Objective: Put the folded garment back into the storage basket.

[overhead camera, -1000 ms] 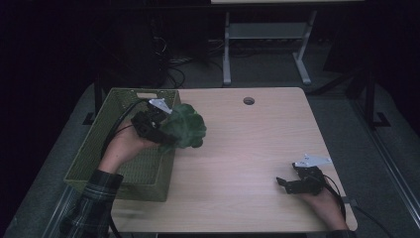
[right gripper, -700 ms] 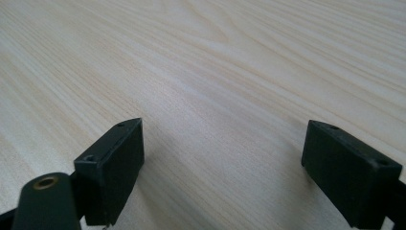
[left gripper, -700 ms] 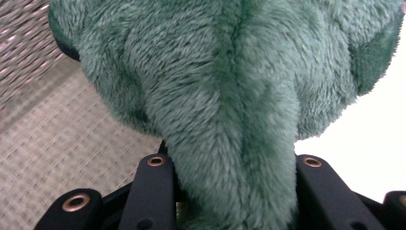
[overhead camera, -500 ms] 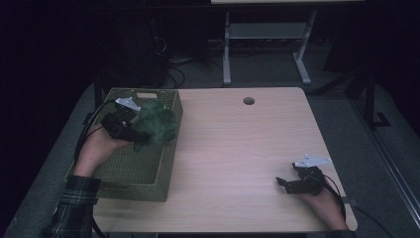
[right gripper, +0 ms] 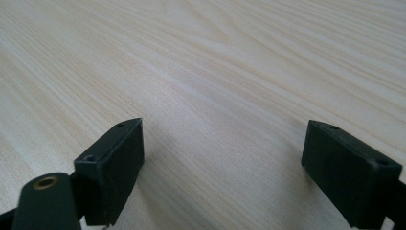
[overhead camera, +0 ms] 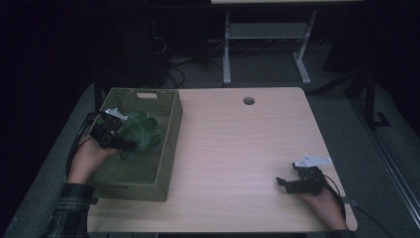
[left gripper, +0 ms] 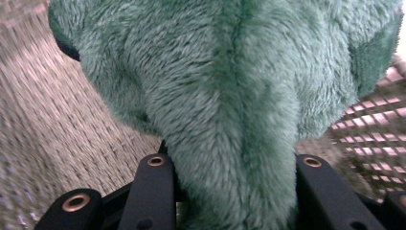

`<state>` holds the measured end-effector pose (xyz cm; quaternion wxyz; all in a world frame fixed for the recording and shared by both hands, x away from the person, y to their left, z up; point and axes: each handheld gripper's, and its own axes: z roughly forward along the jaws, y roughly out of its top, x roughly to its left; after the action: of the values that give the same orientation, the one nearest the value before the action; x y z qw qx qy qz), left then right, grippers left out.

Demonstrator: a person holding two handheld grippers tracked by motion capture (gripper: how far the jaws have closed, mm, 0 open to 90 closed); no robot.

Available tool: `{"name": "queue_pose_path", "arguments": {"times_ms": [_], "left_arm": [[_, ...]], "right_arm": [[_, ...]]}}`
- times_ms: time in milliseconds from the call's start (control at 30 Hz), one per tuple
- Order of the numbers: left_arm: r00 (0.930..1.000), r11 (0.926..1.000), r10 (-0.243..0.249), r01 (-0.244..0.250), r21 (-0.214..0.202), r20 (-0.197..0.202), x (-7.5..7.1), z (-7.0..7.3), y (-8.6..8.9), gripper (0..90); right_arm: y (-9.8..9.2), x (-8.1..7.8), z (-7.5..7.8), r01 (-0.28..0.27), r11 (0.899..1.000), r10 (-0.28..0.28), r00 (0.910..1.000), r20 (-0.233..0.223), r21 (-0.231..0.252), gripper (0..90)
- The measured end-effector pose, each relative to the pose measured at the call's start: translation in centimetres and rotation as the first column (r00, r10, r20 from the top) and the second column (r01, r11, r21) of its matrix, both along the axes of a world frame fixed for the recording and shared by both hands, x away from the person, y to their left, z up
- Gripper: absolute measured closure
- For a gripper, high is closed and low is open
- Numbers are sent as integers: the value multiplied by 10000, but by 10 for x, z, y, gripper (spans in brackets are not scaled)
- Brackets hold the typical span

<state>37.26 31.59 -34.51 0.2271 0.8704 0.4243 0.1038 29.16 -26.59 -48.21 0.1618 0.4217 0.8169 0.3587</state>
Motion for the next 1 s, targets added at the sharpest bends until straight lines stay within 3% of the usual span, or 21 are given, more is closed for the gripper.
{"name": "queue_pose_path", "arguments": {"times_ms": [133,333,700,800,1000], "left_arm": [[9997,9999,143,-145,-88,-209,5,-19,4,645],[9982,9996,218,-208,175,-562,13,-44,4,644],[9942,9987,208,-156,492,-1059,17,-64,-1,622],[9925,9986,356,-307,426,-1171,18,-66,1,579],[9922,9972,544,-481,579,-1123,20,-68,2,378]], "right_arm": [[0,0,0,2,10000,-2,10000,0,1,143],[0,0,0,0,10000,0,10000,-2,1,144],[0,0,0,2,10000,-2,10000,1,1,143],[0,0,0,1,10000,-1,10000,2,1,143],[0,0,0,1,10000,-1,10000,3,-6,144]]}}
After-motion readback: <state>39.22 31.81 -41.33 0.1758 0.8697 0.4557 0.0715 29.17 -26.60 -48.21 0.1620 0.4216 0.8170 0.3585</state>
